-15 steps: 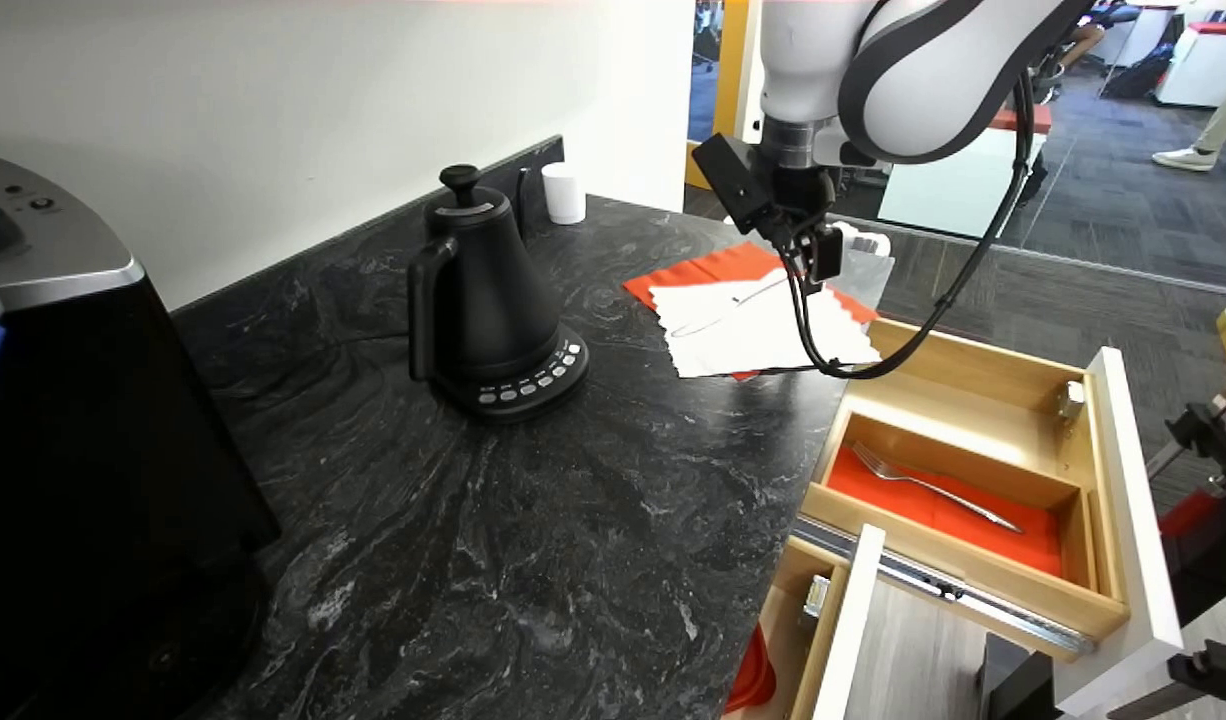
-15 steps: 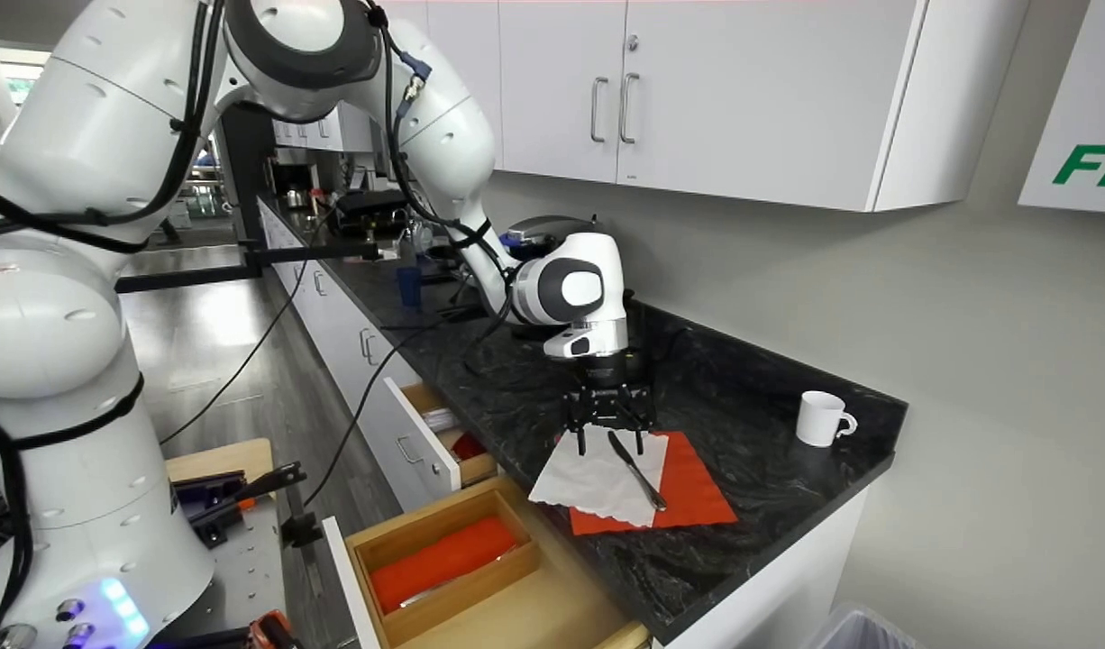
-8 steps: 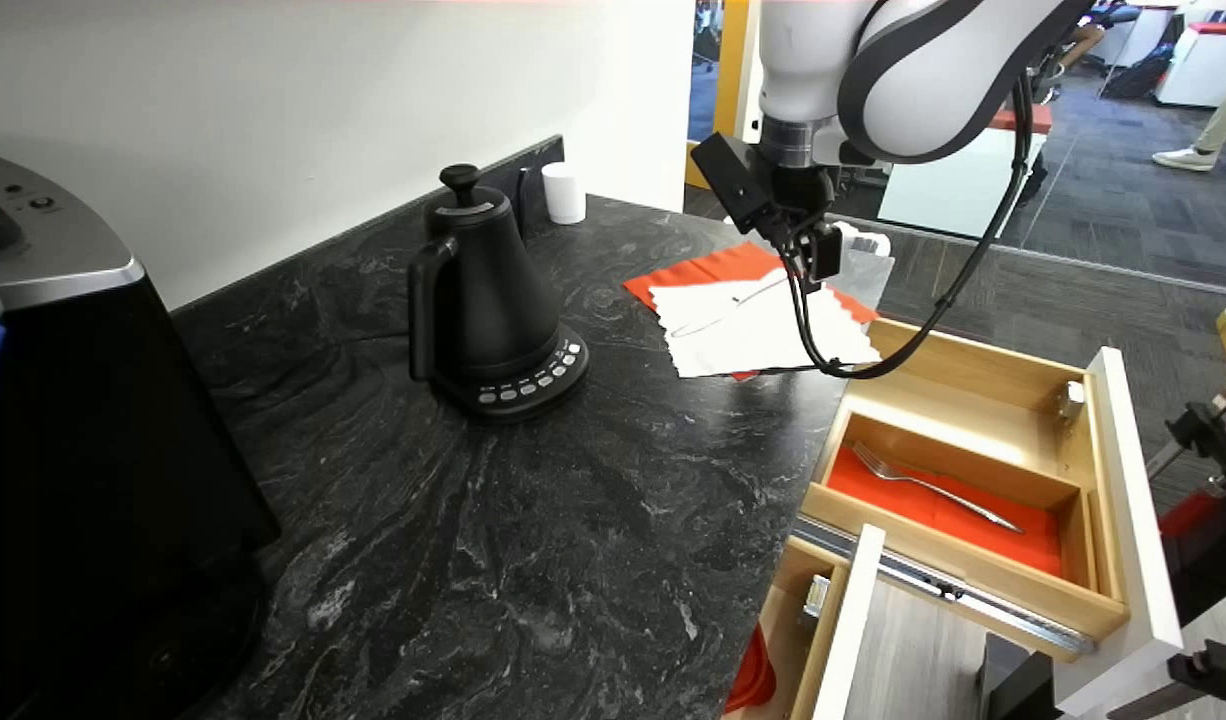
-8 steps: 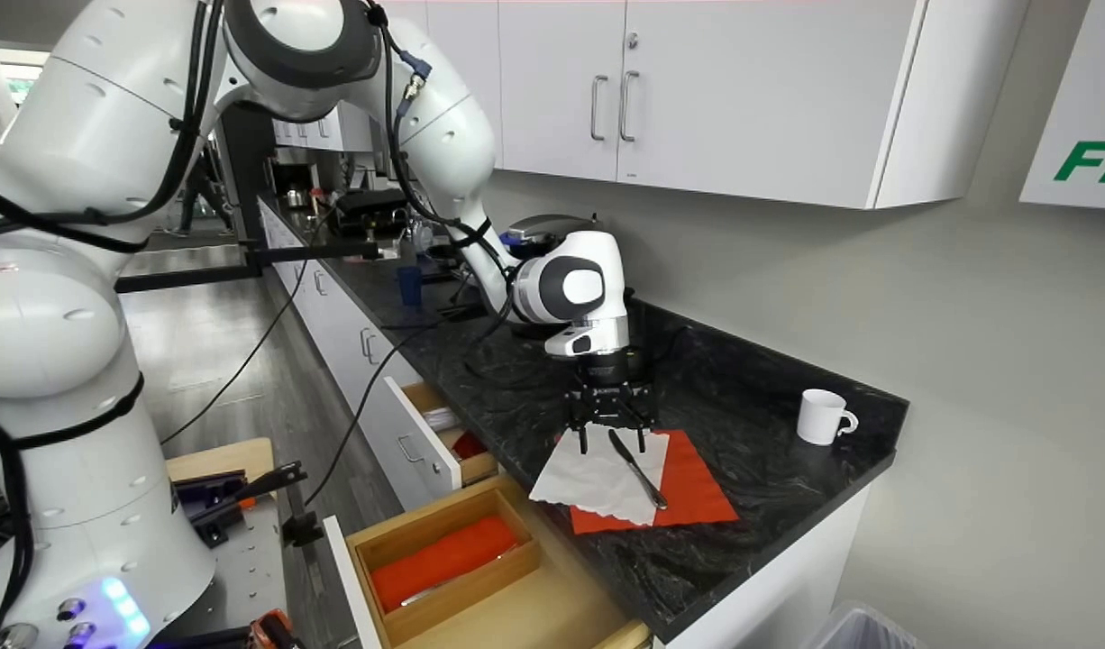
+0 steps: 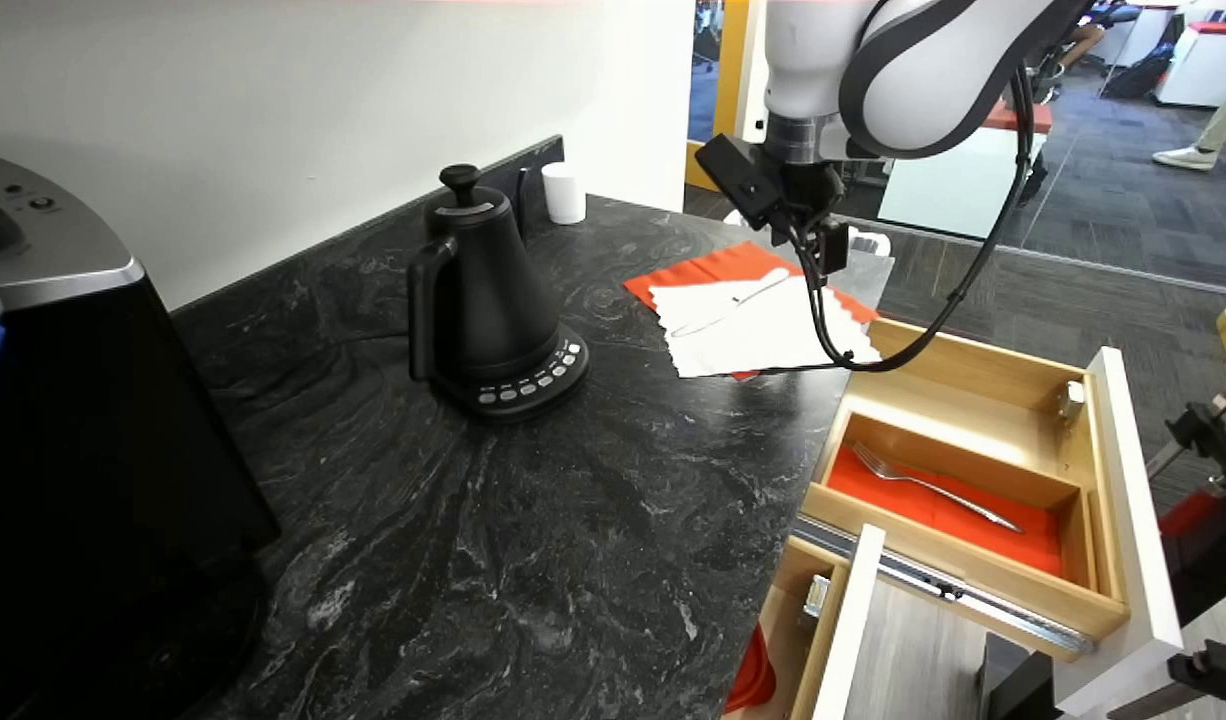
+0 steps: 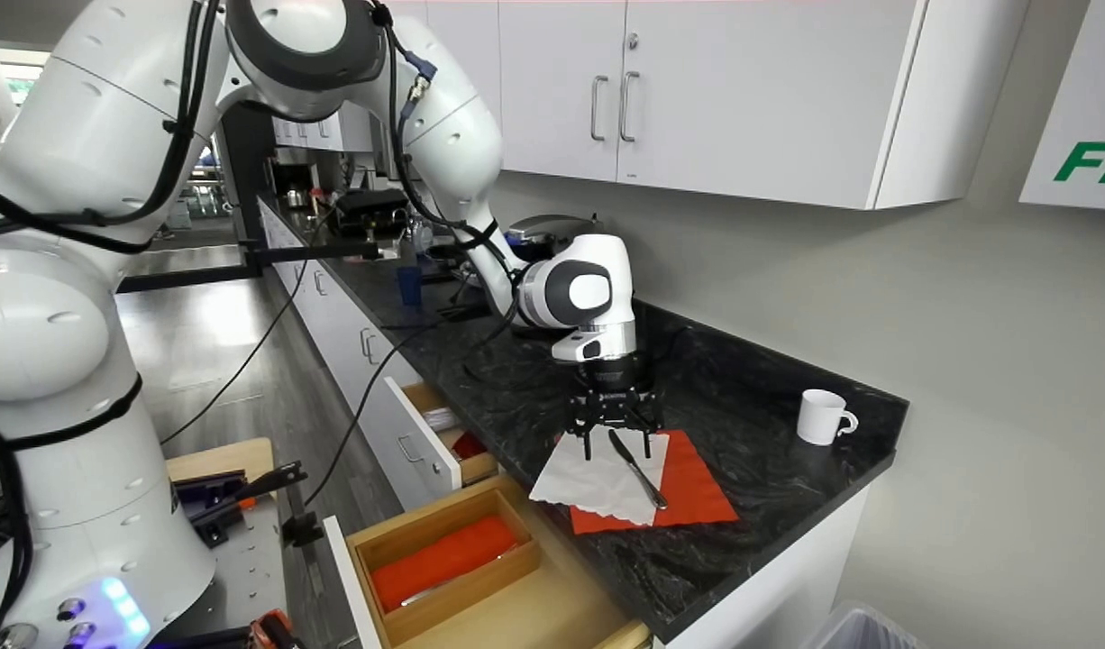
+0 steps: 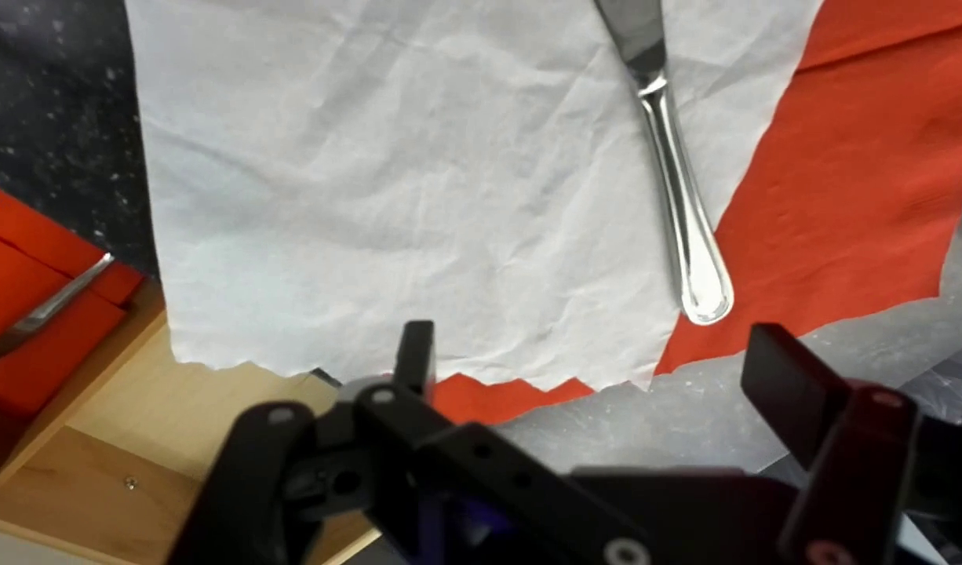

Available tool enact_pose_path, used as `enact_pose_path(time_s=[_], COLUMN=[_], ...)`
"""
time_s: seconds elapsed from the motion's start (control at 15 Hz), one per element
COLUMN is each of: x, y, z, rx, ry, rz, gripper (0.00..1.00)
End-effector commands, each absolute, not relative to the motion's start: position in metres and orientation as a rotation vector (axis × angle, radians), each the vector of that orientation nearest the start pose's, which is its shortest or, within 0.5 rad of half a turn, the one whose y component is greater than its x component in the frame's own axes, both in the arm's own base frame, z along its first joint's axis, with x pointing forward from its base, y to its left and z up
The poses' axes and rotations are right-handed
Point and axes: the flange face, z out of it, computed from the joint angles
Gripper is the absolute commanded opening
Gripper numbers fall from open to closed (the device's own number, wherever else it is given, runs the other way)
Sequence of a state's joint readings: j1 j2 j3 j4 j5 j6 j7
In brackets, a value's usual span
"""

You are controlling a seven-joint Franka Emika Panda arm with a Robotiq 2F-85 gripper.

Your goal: Put the fork and knife inside the box in the drawer

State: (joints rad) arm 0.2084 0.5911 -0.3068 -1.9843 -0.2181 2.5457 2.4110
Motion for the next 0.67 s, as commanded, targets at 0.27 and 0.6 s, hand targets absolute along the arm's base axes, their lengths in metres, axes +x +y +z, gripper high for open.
enact_pose_path(time_s=[0.27, 0.6], x=[0.633, 0.658], y=[-0.079, -0.089], z=[0.151, 0.132], rx=[-1.577, -1.674], ry=[2.840, 2.794], rz=[-0.390, -0.400], gripper=[1.00, 1.00])
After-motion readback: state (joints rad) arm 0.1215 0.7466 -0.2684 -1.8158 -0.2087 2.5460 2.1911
